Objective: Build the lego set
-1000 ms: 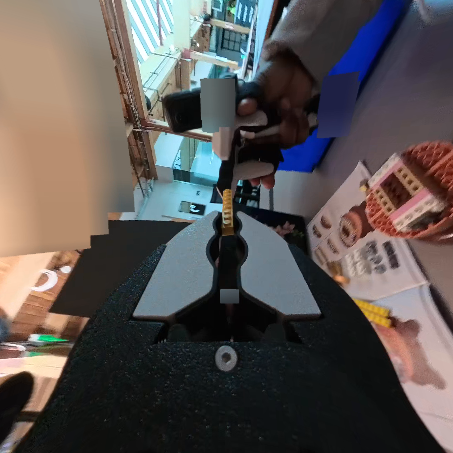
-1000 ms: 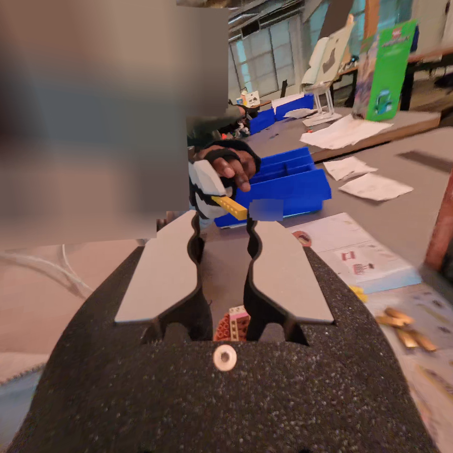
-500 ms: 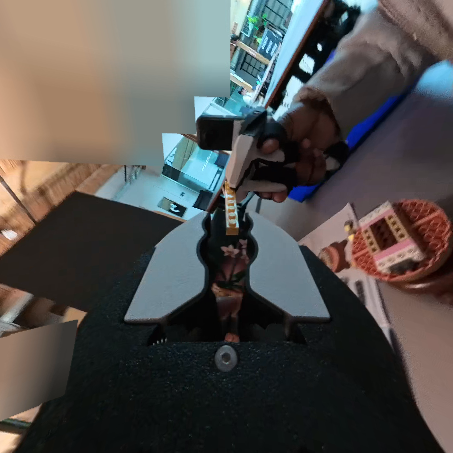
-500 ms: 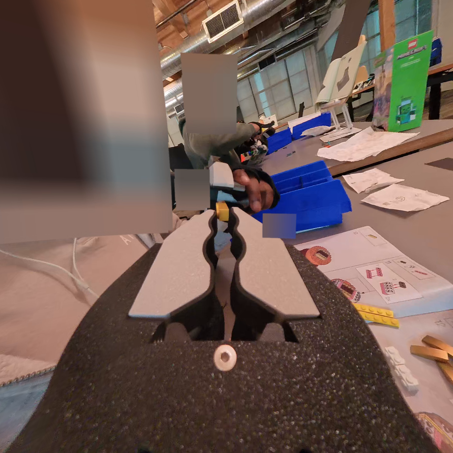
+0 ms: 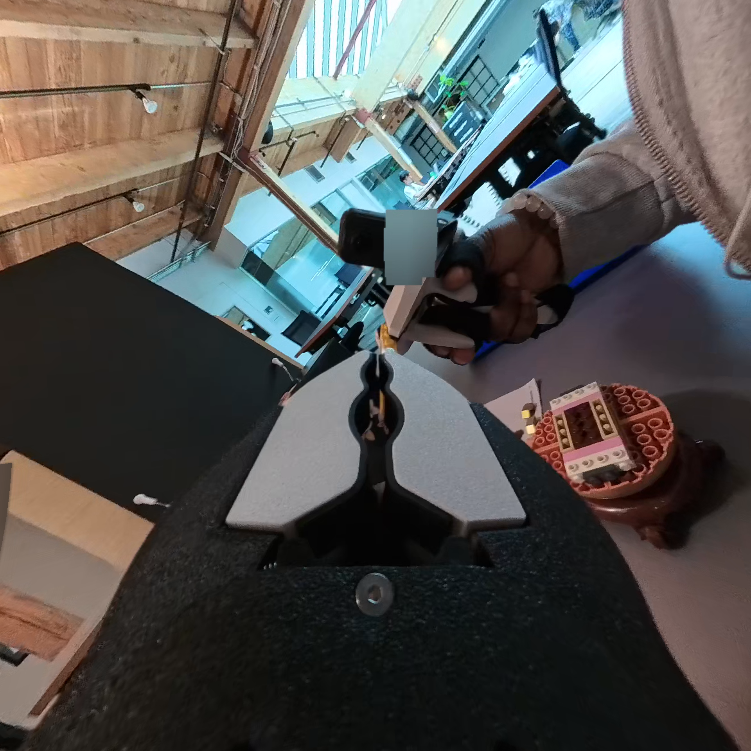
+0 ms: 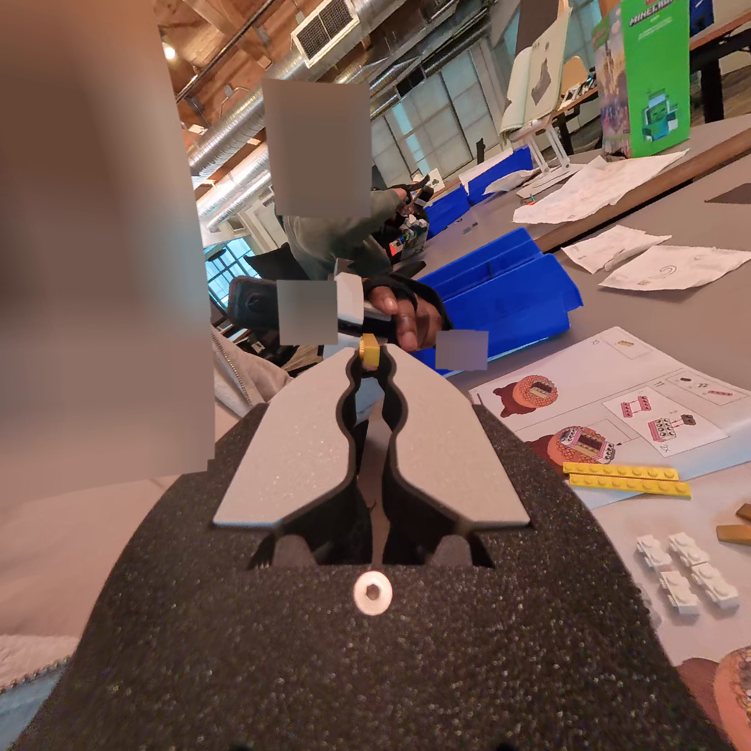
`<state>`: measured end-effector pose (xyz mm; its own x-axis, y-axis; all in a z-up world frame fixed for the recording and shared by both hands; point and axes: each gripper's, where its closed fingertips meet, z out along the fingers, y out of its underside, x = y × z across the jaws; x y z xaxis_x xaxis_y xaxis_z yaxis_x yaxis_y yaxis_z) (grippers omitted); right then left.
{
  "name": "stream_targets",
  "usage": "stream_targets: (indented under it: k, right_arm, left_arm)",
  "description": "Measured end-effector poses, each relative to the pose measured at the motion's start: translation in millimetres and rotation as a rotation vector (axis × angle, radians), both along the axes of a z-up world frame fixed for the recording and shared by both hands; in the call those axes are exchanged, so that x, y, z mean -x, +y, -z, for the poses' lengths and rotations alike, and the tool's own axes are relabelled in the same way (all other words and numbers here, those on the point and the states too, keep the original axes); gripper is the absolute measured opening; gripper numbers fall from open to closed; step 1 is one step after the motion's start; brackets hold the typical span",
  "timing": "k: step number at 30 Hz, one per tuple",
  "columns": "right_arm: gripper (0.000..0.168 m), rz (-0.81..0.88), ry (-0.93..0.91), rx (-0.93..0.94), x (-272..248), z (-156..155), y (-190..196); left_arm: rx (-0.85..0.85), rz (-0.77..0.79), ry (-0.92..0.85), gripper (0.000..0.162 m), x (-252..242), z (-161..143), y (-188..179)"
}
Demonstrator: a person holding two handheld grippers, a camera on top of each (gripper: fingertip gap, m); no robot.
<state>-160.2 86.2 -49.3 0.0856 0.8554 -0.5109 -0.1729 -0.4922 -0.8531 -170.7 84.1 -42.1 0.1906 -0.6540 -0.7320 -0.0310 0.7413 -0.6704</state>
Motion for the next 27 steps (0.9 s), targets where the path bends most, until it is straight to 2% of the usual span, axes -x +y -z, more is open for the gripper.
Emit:
stream_targets:
  k: [2, 3, 5, 7, 9, 12, 14, 15, 19, 21, 24, 27]
  right_arm:
    - [0.007, -0.006, 0.008, 0.022, 1.7, 1.2, 1.0]
    - [0.007, -0.011, 0.013, 0.036, 2.4, 2.1, 1.0]
    - [0.007, -0.017, 0.01, 0.056, 3.9, 5.5, 0.6]
    - [0.007, -0.016, 0.021, 0.077, 3.9, 5.7, 1.0]
    - [0.007, -0.014, 0.026, 0.079, 2.9, 4.3, 1.5]
    - [0.012, -0.025, 0.017, -0.028, 1.2, -2.0, -4.1]
    - [0.038, 0.011, -0.063, -0.14, -2.5, 0.9, -3.8]
    - [0.045, 0.035, -0.125, -0.218, -5.0, 4.4, -3.2]
    - [0.043, 0.149, -0.36, -0.607, -11.5, 13.3, 0.3]
    - [0.024, 0.205, -0.435, -0.645, -14.7, 18.9, 9.5]
    - [0.017, 0.212, -0.433, -0.628, -23.4, 19.6, 11.1]
    - [0.017, 0.204, -0.56, -0.684, -28.3, 26.7, 10.0]
  left_arm:
    - [-0.028, -0.033, 0.001, 0.009, 3.4, 0.2, 2.2]
    - [-0.031, -0.042, 0.007, 0.018, 4.5, 1.3, 2.6]
    - [-0.025, -0.048, 0.027, 0.02, 5.2, 4.5, 2.5]
    - [-0.005, -0.028, 0.063, 0.003, 3.4, 9.4, -1.1]
    - [0.075, -0.017, 0.057, 0.0, 2.3, 8.8, -1.3]
    - [0.345, 0.058, -0.036, 0.0, 2.6, 1.9, 1.6]
    - [0.545, 0.107, -0.071, 0.0, 3.4, 2.2, 7.5]
    - [0.643, 0.15, -0.086, 0.0, 3.5, 1.8, 7.7]
    - [0.974, 0.306, -0.077, 0.0, -2.0, 6.2, 3.6]
    - [1.062, 0.33, -0.06, 0.0, -4.5, 11.9, 4.6]
    - [0.993, 0.188, -0.06, 0.0, 9.0, 20.9, 24.2]
    - [0.914, -0.061, 0.034, 0.0, 37.6, 35.2, 36.8]
